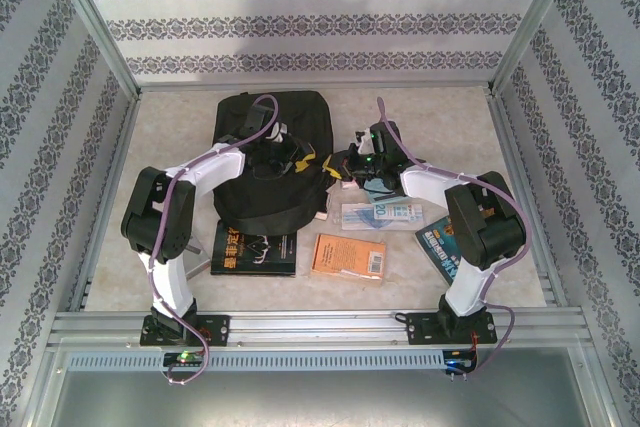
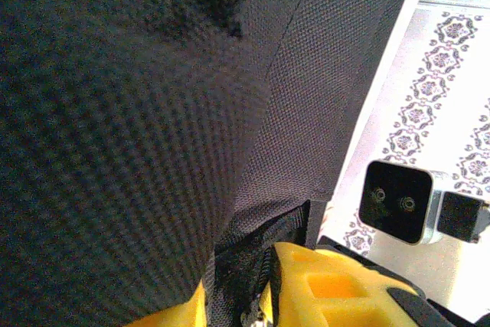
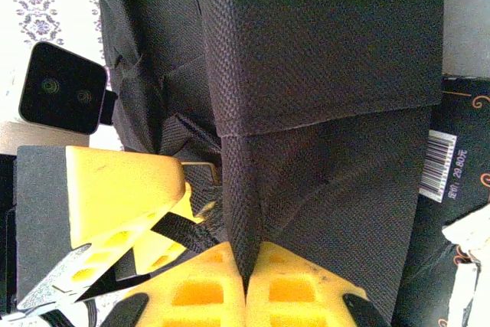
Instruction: Pack the student bag
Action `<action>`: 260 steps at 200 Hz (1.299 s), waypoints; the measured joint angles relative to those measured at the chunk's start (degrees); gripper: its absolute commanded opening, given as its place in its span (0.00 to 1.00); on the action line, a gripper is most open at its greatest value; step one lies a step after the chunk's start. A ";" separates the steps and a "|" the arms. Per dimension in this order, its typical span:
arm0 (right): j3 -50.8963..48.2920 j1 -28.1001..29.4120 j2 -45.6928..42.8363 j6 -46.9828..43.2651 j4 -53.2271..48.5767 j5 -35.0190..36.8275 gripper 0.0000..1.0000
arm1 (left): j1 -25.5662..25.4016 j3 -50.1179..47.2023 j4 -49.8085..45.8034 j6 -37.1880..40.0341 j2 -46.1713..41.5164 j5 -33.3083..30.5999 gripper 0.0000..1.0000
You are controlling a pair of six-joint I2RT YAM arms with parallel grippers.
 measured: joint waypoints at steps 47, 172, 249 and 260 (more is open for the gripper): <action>0.00 0.00 0.00 0.02 0.04 0.00 0.00 | -0.92 -0.04 0.02 -0.13 0.00 0.22 0.25; -0.04 -0.22 -1.75 -1.14 -4.70 5.01 0.61 | -1.01 -0.26 1.05 0.09 0.11 0.85 0.00; 9.40 -1.03 1.16 -5.92 -14.12 8.00 0.51 | -1.01 -0.26 0.02 1.68 -0.33 0.85 0.00; 10.97 -0.87 2.49 -6.40 -15.06 8.15 0.48 | -1.01 -0.24 -0.50 1.88 -0.57 0.83 0.00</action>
